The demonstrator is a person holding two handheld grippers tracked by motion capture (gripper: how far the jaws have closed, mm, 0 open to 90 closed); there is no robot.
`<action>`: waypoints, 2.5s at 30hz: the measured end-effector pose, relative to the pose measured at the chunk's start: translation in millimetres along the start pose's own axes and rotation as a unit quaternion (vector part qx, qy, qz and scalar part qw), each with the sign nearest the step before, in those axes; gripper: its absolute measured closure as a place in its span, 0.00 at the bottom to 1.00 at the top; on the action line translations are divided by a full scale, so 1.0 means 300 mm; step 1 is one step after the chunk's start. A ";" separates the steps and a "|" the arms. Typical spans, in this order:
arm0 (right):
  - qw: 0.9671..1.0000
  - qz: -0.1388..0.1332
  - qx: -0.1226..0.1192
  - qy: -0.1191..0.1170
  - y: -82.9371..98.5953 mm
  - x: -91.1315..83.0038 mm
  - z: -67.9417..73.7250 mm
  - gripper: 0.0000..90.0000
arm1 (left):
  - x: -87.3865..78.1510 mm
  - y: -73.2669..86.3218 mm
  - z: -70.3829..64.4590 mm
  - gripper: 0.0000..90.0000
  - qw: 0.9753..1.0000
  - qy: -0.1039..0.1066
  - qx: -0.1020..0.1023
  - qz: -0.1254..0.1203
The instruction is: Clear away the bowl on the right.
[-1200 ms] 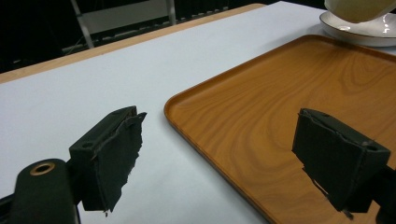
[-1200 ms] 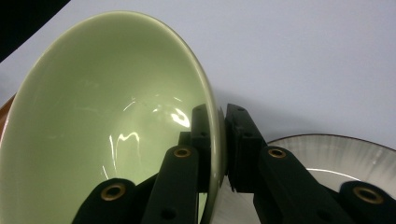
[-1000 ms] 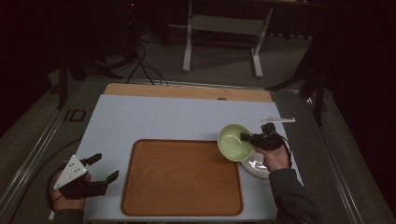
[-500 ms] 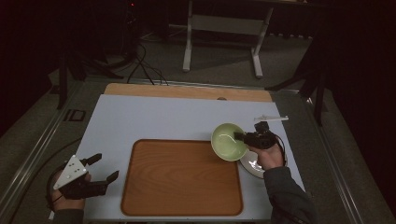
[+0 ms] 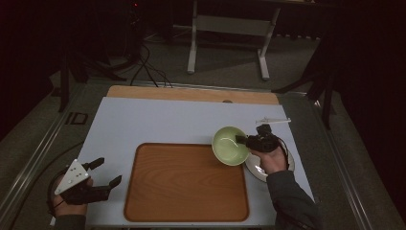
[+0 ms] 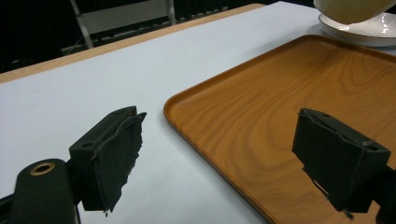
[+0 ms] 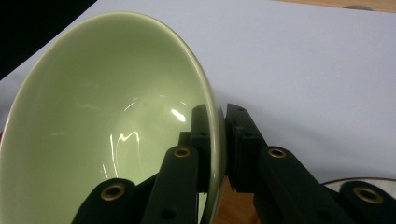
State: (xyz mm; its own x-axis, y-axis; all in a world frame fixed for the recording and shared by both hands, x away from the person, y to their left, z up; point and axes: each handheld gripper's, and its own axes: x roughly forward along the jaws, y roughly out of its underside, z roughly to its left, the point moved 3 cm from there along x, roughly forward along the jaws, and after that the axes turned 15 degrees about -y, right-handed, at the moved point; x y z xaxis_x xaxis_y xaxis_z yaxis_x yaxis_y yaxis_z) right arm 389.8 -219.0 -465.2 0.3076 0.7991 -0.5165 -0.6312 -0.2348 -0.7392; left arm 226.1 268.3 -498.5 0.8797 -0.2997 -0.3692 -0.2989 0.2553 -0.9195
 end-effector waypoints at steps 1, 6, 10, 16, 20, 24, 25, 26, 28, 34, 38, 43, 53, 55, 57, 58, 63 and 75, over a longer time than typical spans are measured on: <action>1.000 0.000 -0.001 0.000 -0.001 0.003 0.002 0.92 | 0.000 0.000 0.000 0.17 1.000 0.000 0.000 -0.001; 1.000 0.003 -0.002 -0.003 -0.001 0.016 0.011 0.92 | 0.000 0.000 0.000 0.17 1.000 0.000 0.001 0.000; 1.000 0.006 -0.004 -0.007 0.003 0.031 0.018 0.92 | 0.000 0.000 0.000 0.17 1.000 0.000 0.000 0.000; 1.000 0.007 -0.005 -0.010 0.009 0.038 0.025 0.92 | 0.000 0.000 -0.001 0.17 1.000 0.000 0.001 0.000; 1.000 0.009 -0.004 -0.012 0.022 0.044 0.027 0.92 | 0.000 0.000 -0.001 0.17 1.000 0.000 0.001 0.000; 1.000 0.009 -0.003 -0.015 0.031 0.054 0.032 0.92 | -0.001 0.000 0.000 0.17 1.000 0.000 0.001 -0.001; 1.000 0.009 -0.002 -0.017 0.033 0.057 0.034 0.92 | -0.001 0.000 0.000 0.17 1.000 0.000 0.000 -0.001; 1.000 0.009 -0.002 -0.018 0.035 0.061 0.036 0.92 | -0.001 0.000 0.000 0.17 1.000 -0.001 0.000 0.000; 1.000 0.011 -0.003 -0.019 0.038 0.068 0.040 0.92 | -0.001 0.000 0.000 0.17 1.000 -0.001 0.001 -0.001; 1.000 0.013 -0.004 -0.023 0.045 0.084 0.050 0.92 | -0.001 0.000 0.000 0.17 1.000 -0.001 0.000 -0.001; 1.000 0.015 -0.005 -0.026 0.048 0.093 0.058 0.92 | -0.001 0.000 0.000 0.17 1.000 -0.001 0.000 -0.001; 0.999 0.016 -0.007 -0.030 0.050 0.107 0.069 0.92 | -0.001 0.000 0.000 0.17 1.000 -0.001 0.000 -0.001; 0.999 0.021 -0.011 -0.038 0.059 0.130 0.091 0.92 | -0.002 0.000 0.001 0.17 1.000 -0.001 0.000 -0.001; 0.999 0.021 -0.013 -0.039 0.061 0.132 0.095 0.92 | -0.002 0.000 0.001 0.17 1.000 -0.001 0.001 -0.001; 0.999 0.022 -0.014 -0.041 0.063 0.134 0.101 0.92 | -0.002 0.000 0.000 0.17 1.000 -0.001 0.000 -0.001; 0.999 0.023 -0.016 -0.043 0.064 0.135 0.105 0.92 | -0.002 0.000 0.000 0.17 1.000 -0.001 0.000 -0.001; 0.998 0.025 -0.017 -0.047 0.066 0.144 0.118 0.92 | -0.002 0.000 0.001 0.17 1.000 -0.001 0.001 -0.001; 0.998 0.028 -0.025 -0.056 0.059 0.174 0.149 0.92 | -0.003 0.000 0.001 0.17 1.000 0.000 0.000 -0.002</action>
State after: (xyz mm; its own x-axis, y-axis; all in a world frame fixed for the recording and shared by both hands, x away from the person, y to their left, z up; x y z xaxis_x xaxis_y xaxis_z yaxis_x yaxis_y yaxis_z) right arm 362.9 -156.9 -485.9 0.1894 0.8403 -0.5080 -0.6081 -0.3058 -0.7326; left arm 225.4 268.8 -498.2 0.8811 -0.3000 -0.3656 -0.2957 0.2537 -0.9210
